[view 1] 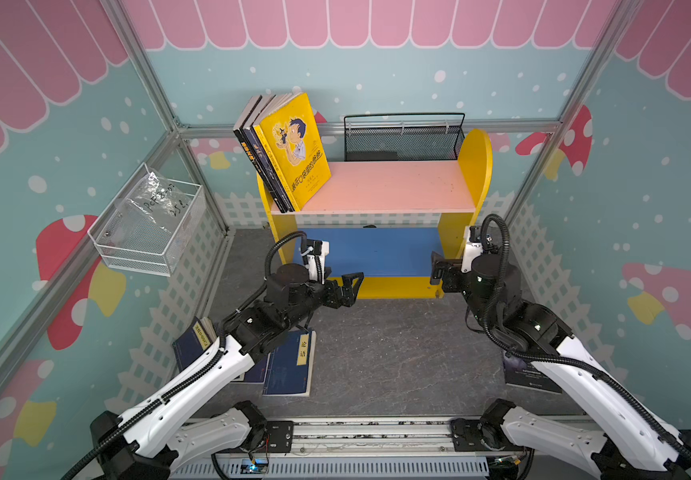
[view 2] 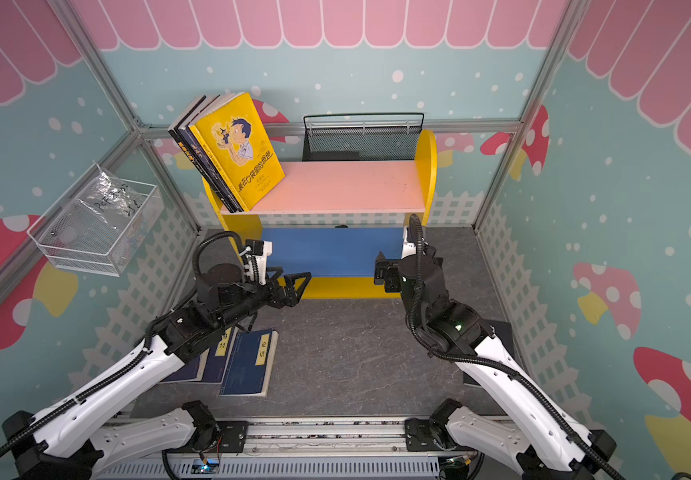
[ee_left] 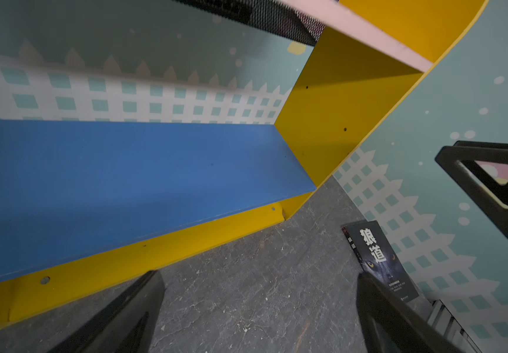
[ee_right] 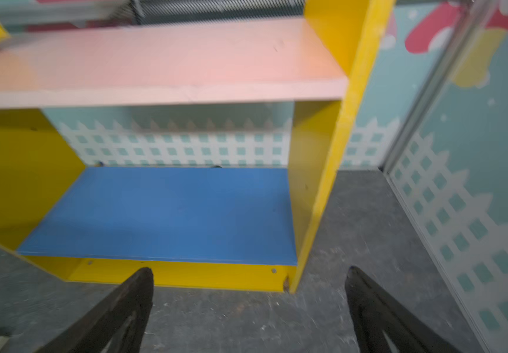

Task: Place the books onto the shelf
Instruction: 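Withdraw the right gripper from the shelf while left gripper lowers toward the table, then move the right gripper down to the black wolf-cover book while left gripper waits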

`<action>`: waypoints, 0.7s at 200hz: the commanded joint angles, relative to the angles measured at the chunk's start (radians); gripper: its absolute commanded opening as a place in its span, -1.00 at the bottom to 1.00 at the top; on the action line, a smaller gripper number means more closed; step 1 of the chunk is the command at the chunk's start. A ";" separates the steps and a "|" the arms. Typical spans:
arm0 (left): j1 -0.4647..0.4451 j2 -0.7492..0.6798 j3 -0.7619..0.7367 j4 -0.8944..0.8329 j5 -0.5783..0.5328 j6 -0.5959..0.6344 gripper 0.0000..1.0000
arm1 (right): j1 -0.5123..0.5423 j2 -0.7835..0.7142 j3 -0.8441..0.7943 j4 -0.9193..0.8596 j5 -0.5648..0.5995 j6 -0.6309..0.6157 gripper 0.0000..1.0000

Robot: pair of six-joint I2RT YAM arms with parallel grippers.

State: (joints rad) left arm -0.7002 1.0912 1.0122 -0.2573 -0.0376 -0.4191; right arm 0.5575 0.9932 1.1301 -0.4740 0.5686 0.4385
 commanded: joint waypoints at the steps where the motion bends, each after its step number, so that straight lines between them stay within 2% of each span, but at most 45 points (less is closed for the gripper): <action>1: -0.031 0.049 -0.030 0.062 -0.019 -0.080 0.99 | -0.237 -0.022 -0.111 -0.031 -0.104 0.076 0.99; 16: -0.058 0.077 -0.046 0.113 -0.017 -0.104 0.99 | -0.409 0.015 -0.172 0.011 -0.208 0.060 0.99; 44: -0.088 0.119 -0.074 0.175 0.008 -0.161 0.99 | -0.655 0.148 -0.209 0.080 -0.371 0.043 0.95; 73: -0.097 0.134 -0.123 0.228 0.025 -0.212 0.99 | -0.868 0.270 -0.214 0.130 -0.426 0.008 0.95; 108: -0.097 0.158 -0.120 0.228 0.016 -0.207 0.99 | -1.083 0.419 -0.248 0.175 -0.518 -0.046 0.90; 125: -0.097 0.177 -0.098 0.226 0.025 -0.196 0.99 | -1.155 0.492 -0.257 0.182 -0.535 -0.035 0.83; 140: -0.097 0.196 -0.083 0.231 0.030 -0.193 0.99 | -1.177 0.533 -0.272 0.210 -0.509 -0.012 0.82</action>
State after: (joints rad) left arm -0.7944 1.2591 0.8925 -0.0536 -0.0227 -0.5991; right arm -0.5846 1.4746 0.8875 -0.3016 0.0856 0.4198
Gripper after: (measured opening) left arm 0.994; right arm 0.912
